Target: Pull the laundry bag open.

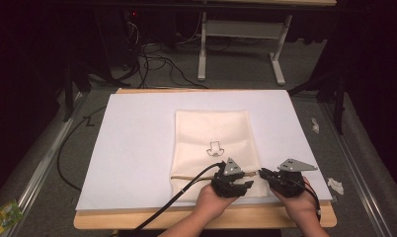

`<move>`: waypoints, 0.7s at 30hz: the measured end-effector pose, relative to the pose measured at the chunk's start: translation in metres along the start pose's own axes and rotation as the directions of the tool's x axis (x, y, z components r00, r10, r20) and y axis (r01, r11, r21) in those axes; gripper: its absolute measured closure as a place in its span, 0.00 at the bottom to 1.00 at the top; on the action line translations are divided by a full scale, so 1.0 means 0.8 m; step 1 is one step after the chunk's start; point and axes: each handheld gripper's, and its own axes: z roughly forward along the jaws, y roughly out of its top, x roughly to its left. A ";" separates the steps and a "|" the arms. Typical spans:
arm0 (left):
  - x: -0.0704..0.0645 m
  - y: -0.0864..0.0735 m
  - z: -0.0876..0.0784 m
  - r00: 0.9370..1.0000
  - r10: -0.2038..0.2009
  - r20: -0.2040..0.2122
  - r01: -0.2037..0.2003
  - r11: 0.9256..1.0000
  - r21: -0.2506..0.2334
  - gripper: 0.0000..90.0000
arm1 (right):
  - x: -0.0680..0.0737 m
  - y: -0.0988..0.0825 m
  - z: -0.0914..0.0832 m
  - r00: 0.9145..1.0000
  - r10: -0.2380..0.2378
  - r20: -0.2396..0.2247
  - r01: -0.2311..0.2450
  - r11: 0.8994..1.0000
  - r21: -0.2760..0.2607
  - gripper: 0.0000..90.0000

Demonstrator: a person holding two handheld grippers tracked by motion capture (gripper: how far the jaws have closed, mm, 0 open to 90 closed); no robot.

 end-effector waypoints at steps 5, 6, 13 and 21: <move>0.004 0.004 0.008 0.998 -0.051 0.026 0.052 0.998 -0.027 0.70 | 0.000 0.001 -0.002 1.000 0.001 -0.004 -0.001 1.000 -0.008 0.95; 0.004 0.005 0.009 0.998 -0.058 0.030 0.059 0.998 -0.034 0.71 | 0.001 0.001 -0.002 1.000 0.006 -0.005 -0.006 1.000 -0.013 0.95; 0.000 0.009 0.016 0.997 -0.063 0.037 0.065 0.997 -0.052 0.87 | 0.002 0.002 -0.004 1.000 0.009 -0.011 -0.010 0.999 -0.030 0.95; -0.001 0.009 0.019 0.997 -0.069 0.018 0.069 0.996 -0.053 0.96 | 0.002 0.002 -0.004 1.000 0.003 -0.009 -0.003 0.999 -0.032 0.95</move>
